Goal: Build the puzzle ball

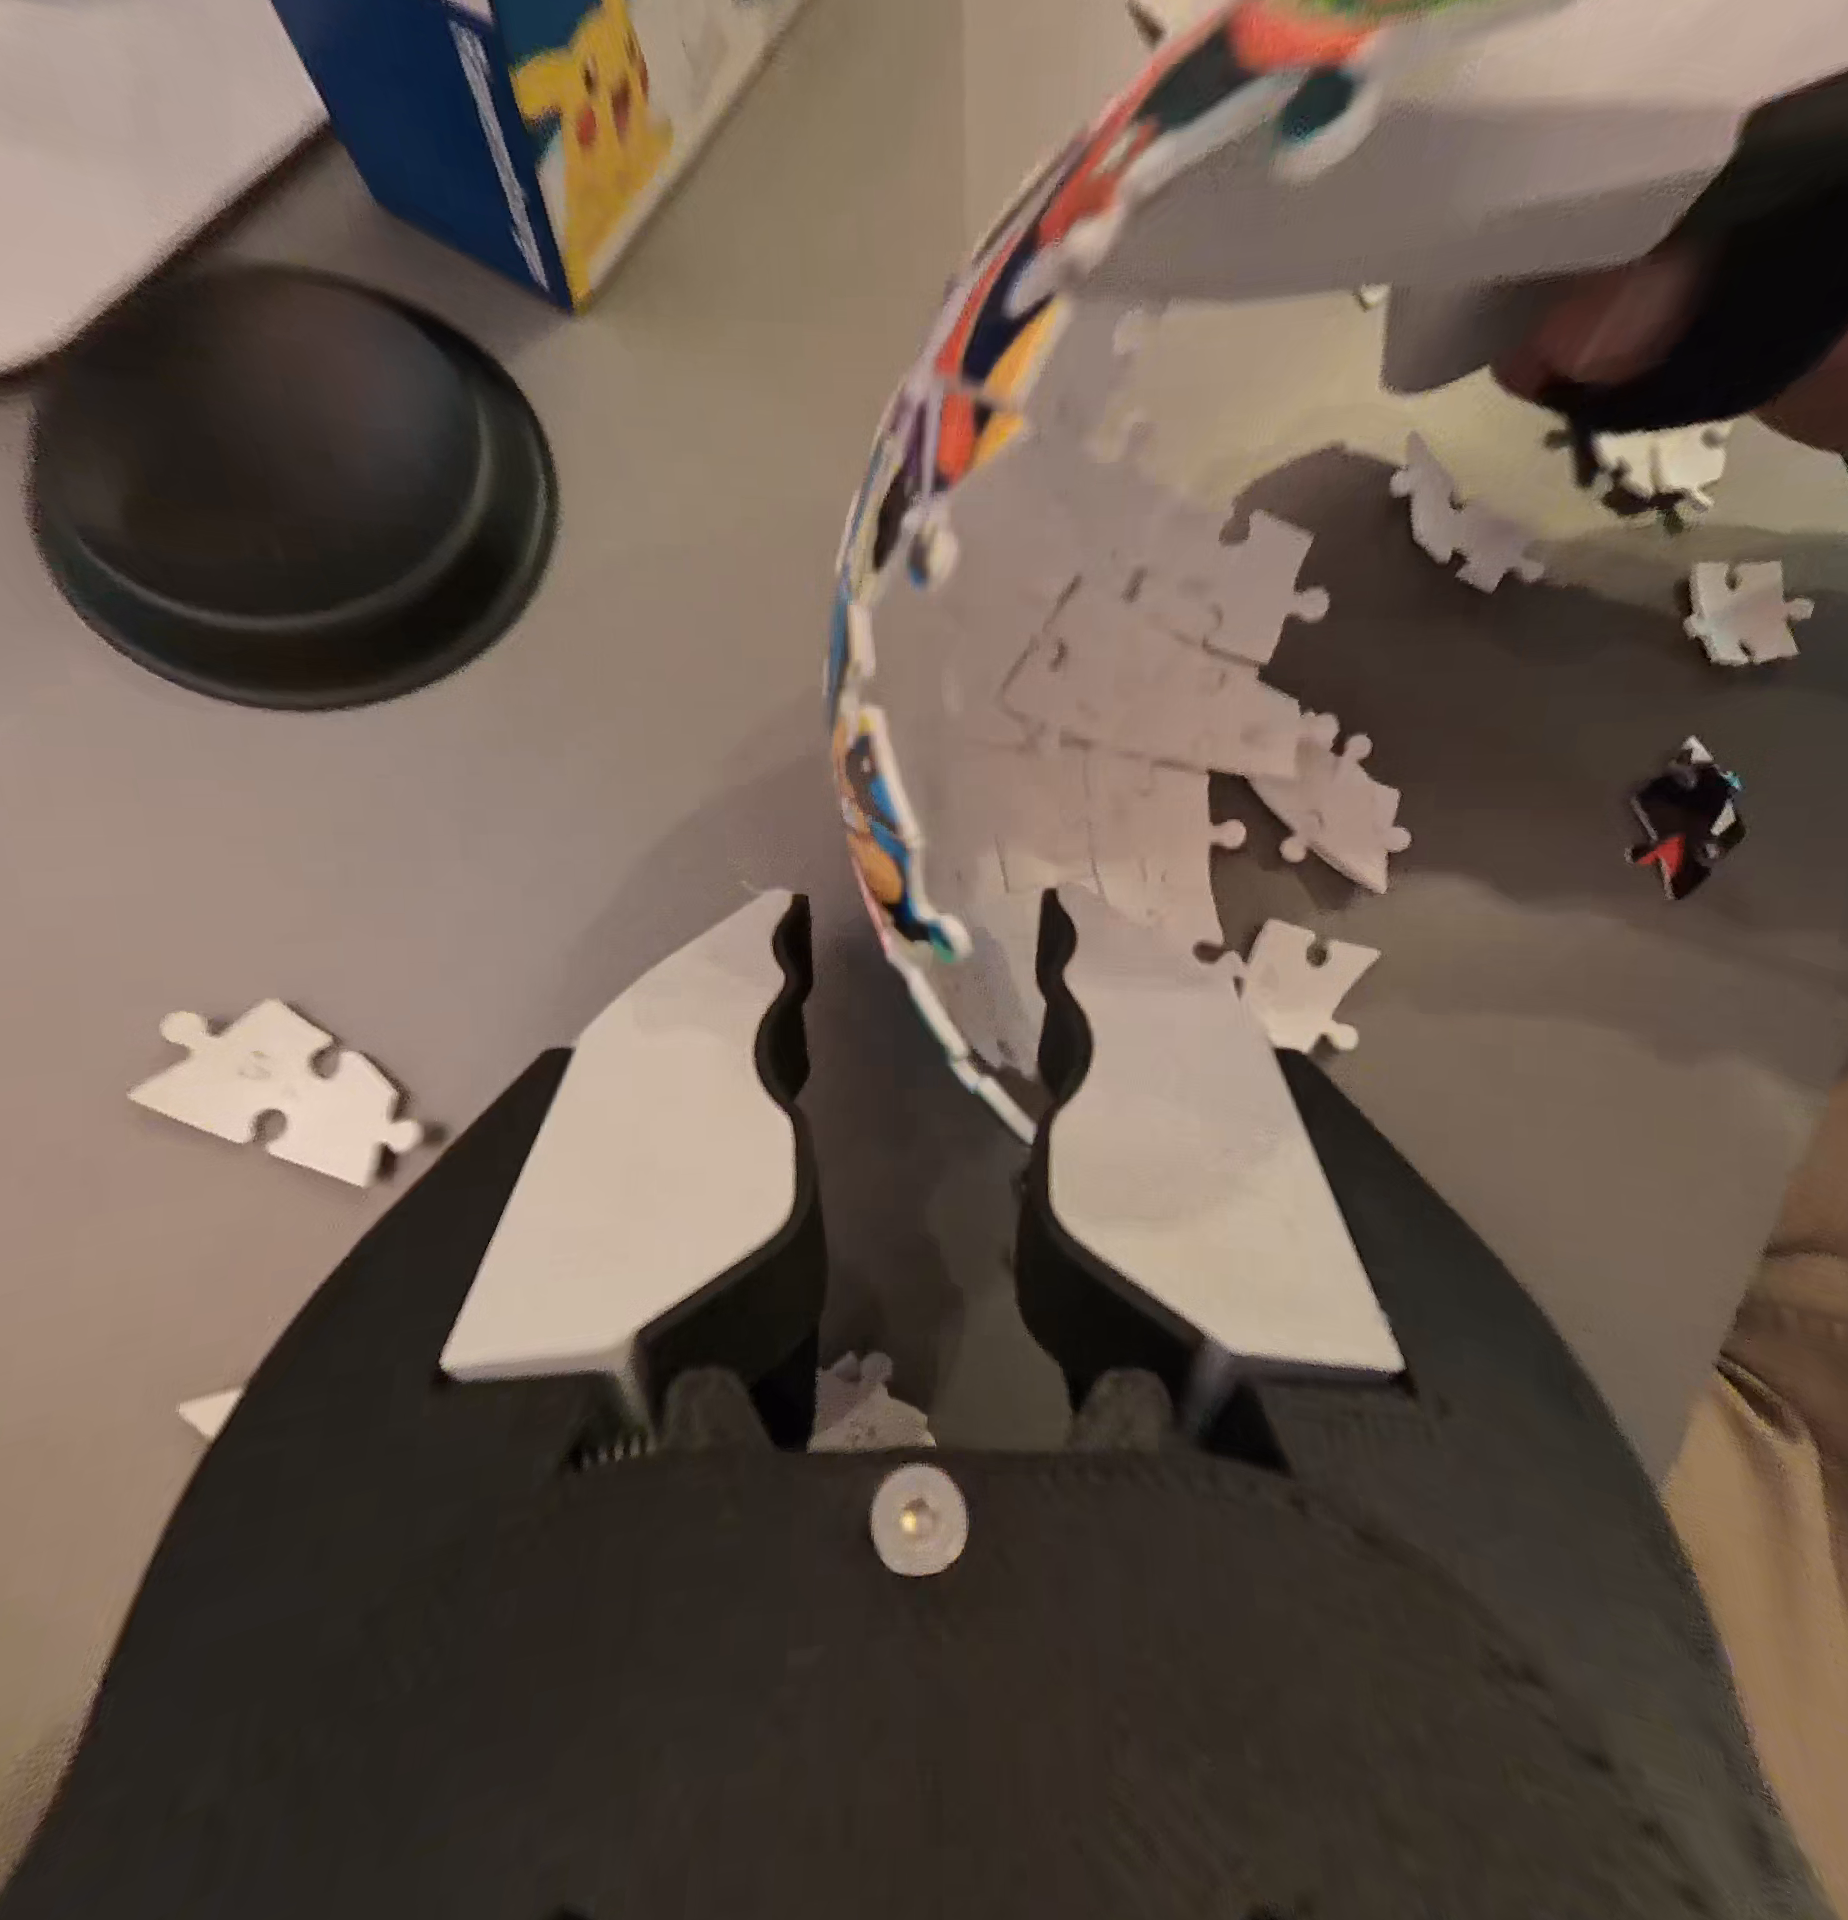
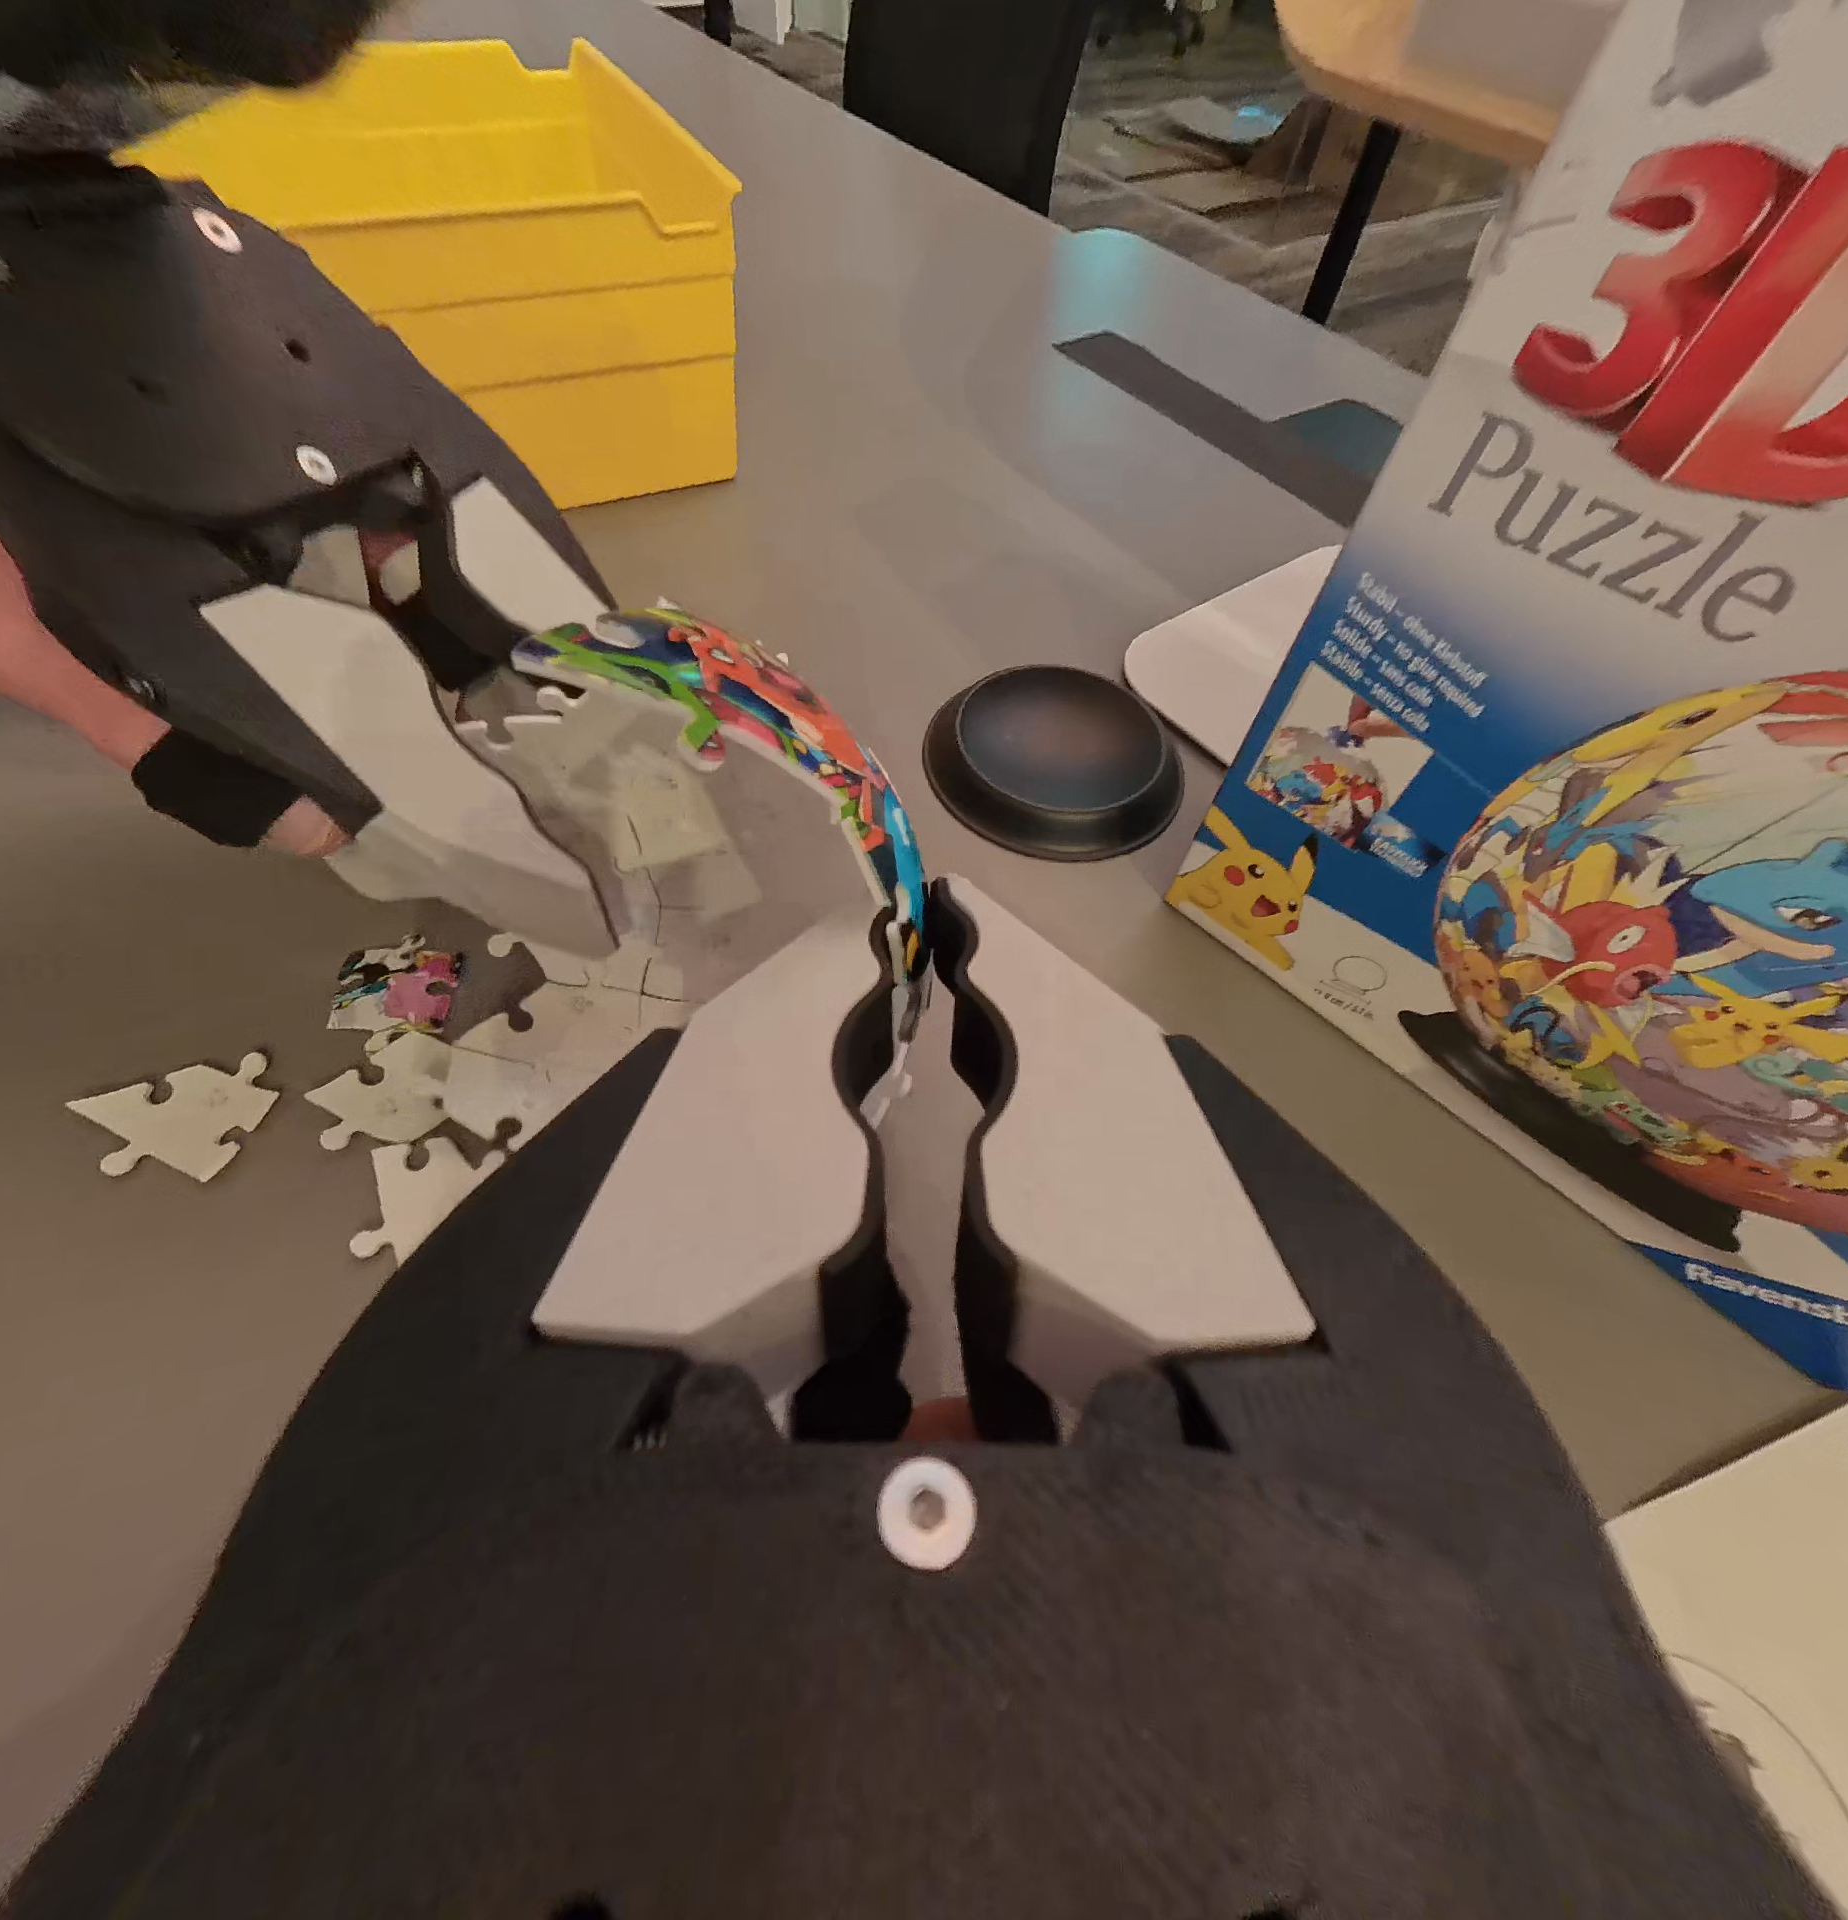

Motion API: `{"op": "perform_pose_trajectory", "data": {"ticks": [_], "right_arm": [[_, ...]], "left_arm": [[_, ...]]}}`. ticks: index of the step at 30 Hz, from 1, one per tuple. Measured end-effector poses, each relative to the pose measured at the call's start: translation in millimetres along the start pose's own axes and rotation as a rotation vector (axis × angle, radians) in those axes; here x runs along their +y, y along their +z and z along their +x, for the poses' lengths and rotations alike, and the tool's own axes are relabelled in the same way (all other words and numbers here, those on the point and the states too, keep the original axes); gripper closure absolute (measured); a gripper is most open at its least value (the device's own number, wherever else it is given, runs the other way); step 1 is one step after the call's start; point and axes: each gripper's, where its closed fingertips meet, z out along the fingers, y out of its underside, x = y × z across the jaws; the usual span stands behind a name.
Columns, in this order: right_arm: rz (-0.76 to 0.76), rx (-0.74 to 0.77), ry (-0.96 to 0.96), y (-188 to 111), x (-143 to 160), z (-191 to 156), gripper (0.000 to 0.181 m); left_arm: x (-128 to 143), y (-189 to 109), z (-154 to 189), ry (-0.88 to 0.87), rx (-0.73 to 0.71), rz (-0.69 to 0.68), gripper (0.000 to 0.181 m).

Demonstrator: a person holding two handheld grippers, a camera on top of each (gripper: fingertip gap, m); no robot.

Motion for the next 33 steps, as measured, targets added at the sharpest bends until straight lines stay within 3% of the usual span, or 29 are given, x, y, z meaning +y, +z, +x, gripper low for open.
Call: {"op": "perform_pose_trajectory", "data": {"ticks": [6,13,19,22,24,33], "right_arm": [[0.054,0.04,-0.07,-6,-12,-2,0.179],[0.095,0.073,-0.106,-14,-25,1,0.179],[0.117,0.079,-0.12,-17,-31,-2,0.178],[0.12,0.09,-0.117,-18,-32,1,0.179],[0.122,0.091,-0.121,-19,-33,1,0.18],[0.098,0.138,-0.157,-19,-32,-1,0.181]], "left_arm": [[2,7,5,-0.062,0.048,-0.01,0.161],[-15,1,-1,-0.172,0.082,0.131,0.177],[-18,0,-3,-0.217,0.114,0.167,0.178],[-19,0,0,-0.241,0.145,0.178,0.168],[-21,-1,0,-0.242,0.146,0.19,0.176],[-23,-3,-12,-0.237,0.044,0.183,0.172]]}}
